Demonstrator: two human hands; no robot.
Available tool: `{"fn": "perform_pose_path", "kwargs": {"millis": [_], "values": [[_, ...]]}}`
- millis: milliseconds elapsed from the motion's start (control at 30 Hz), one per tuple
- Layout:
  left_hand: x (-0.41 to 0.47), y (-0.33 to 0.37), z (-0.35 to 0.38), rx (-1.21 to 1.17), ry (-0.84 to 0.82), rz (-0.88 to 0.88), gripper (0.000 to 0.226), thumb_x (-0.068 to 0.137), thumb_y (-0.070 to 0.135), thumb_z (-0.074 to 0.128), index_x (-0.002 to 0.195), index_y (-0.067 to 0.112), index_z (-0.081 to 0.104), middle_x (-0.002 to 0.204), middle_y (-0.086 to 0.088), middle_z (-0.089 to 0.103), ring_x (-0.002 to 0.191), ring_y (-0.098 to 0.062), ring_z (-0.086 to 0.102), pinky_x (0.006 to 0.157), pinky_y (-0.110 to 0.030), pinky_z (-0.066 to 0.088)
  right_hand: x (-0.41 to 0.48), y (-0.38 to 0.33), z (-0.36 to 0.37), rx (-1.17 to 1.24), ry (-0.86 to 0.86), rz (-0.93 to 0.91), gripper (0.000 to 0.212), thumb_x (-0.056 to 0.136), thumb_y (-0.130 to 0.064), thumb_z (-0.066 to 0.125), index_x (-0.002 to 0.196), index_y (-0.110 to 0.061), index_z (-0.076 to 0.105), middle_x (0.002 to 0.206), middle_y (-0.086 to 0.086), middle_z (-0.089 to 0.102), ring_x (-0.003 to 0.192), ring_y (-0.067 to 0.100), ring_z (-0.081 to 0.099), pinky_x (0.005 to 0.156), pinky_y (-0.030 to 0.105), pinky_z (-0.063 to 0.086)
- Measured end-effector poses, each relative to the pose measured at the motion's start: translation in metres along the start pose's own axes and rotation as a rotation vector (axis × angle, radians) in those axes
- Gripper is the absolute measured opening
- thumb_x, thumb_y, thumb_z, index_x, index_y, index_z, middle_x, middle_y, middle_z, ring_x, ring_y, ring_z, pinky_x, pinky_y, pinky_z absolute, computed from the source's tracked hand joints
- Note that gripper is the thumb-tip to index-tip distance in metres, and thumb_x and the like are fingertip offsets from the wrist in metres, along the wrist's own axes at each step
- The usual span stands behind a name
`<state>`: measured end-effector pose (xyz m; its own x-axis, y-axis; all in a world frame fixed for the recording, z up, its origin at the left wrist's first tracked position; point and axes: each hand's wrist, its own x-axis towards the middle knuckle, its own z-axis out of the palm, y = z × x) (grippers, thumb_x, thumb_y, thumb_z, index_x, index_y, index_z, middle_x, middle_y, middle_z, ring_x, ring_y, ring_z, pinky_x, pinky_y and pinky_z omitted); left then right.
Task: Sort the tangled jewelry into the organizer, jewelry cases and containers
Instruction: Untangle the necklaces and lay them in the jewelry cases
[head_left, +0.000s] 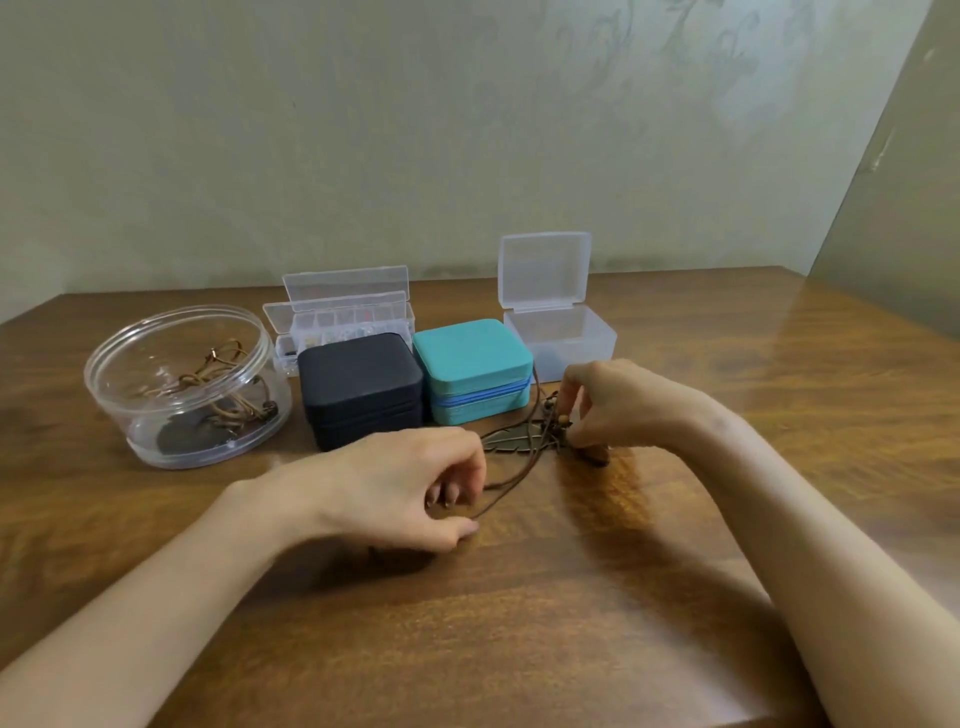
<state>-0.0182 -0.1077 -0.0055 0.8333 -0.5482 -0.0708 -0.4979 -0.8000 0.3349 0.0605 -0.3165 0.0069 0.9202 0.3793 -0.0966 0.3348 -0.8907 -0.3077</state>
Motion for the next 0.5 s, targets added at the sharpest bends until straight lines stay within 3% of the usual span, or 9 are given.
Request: {"fn": "perform_pose_path", "kwargs": {"millis": [67, 133, 267, 367, 500], "values": [[-0.002, 0.001, -0.002, 0.078, -0.028, 0.009, 0.017, 0.082, 0.027, 0.063, 0.09, 0.034, 0.05, 0.093, 0.016, 0.049, 0.09, -0.001, 0.049, 0.079, -0.02, 0.048, 0.003, 0.0, 0.004, -0.038, 0.066, -0.007, 0.016, 0.082, -0.016, 0.065, 0.098, -0.013, 0.063, 0.092, 0.003, 0.064, 0.086, 0.018, 0.061, 0.079, 0.033, 0.055], [-0.006, 0.002, -0.005, 0.145, -0.035, -0.003, 0.014, 0.082, 0.019, 0.058, 0.083, 0.032, 0.05, 0.091, 0.016, 0.049, 0.087, -0.003, 0.05, 0.077, -0.023, 0.048, 0.006, 0.001, 0.005, 0.027, 0.133, -0.007, 0.009, 0.084, -0.012, 0.063, 0.091, -0.009, 0.068, 0.088, 0.007, 0.068, 0.079, 0.02, 0.066, 0.074, 0.034, 0.058], [-0.01, -0.001, -0.011, 0.186, 0.017, -0.047, 0.022, 0.091, 0.019, 0.048, 0.07, 0.026, 0.049, 0.074, 0.009, 0.054, 0.072, -0.007, 0.052, 0.07, -0.029, 0.046, 0.004, 0.002, -0.005, 0.486, 0.129, 0.048, 0.006, 0.088, -0.009, 0.06, 0.085, -0.008, 0.064, 0.077, 0.008, 0.068, 0.06, 0.012, 0.067, 0.059, 0.024, 0.058], [-0.012, -0.005, -0.018, 0.093, 0.164, -0.033, 0.027, 0.083, 0.025, 0.039, 0.056, 0.028, 0.041, 0.055, 0.009, 0.049, 0.057, -0.011, 0.047, 0.059, -0.028, 0.038, -0.001, 0.001, -0.014, 0.818, 0.192, -0.062, 0.011, 0.092, -0.009, 0.052, 0.085, -0.004, 0.059, 0.081, 0.011, 0.066, 0.063, 0.013, 0.064, 0.061, 0.029, 0.059], [-0.02, -0.014, -0.03, -0.031, 0.458, -0.029, 0.024, 0.066, 0.019, 0.034, 0.05, 0.03, 0.047, 0.043, 0.006, 0.043, 0.044, -0.01, 0.039, 0.051, -0.028, 0.028, -0.003, 0.0, -0.018, 1.055, 0.295, -0.118, 0.01, 0.087, -0.009, 0.049, 0.078, -0.008, 0.055, 0.077, 0.012, 0.06, 0.06, 0.016, 0.055, 0.051, 0.027, 0.052]]}}
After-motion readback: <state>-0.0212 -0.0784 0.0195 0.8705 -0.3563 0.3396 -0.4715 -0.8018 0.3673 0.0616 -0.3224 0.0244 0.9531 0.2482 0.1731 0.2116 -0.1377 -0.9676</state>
